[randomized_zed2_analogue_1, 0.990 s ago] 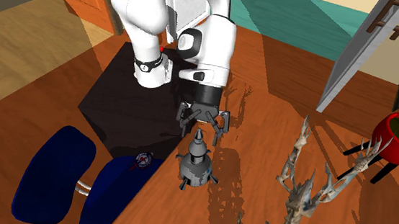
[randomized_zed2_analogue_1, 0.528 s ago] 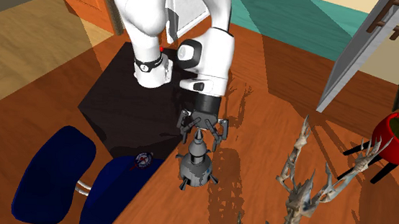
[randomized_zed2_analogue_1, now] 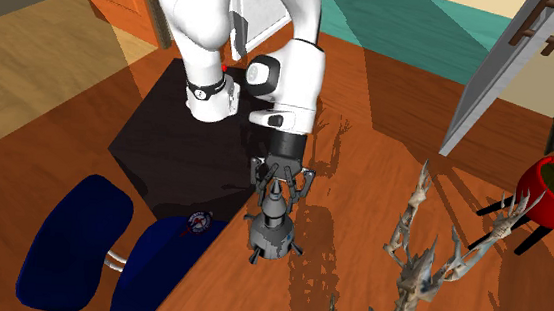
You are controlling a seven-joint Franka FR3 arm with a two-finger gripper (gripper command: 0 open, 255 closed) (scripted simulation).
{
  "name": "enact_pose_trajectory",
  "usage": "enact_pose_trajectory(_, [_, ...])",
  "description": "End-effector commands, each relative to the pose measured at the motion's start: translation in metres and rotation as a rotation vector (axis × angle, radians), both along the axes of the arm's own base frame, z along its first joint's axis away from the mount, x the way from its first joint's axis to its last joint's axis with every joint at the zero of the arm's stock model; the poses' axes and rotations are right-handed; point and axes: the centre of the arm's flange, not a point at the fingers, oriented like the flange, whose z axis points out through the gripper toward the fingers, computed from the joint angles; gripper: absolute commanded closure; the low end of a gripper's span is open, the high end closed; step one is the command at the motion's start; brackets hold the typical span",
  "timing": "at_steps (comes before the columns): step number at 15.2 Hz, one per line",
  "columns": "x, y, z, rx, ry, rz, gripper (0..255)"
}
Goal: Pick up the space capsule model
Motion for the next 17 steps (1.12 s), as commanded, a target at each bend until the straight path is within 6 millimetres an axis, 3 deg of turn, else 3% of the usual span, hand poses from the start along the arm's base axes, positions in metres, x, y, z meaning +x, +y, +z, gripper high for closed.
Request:
enact_pose_trajectory(1, [0.0, 0.001, 0.0, -0.001, 0.001, 0.001, 255])
enact_pose_trajectory(17, [-0.001, 0.0, 0.078, -0.001, 0.001, 0.001, 255])
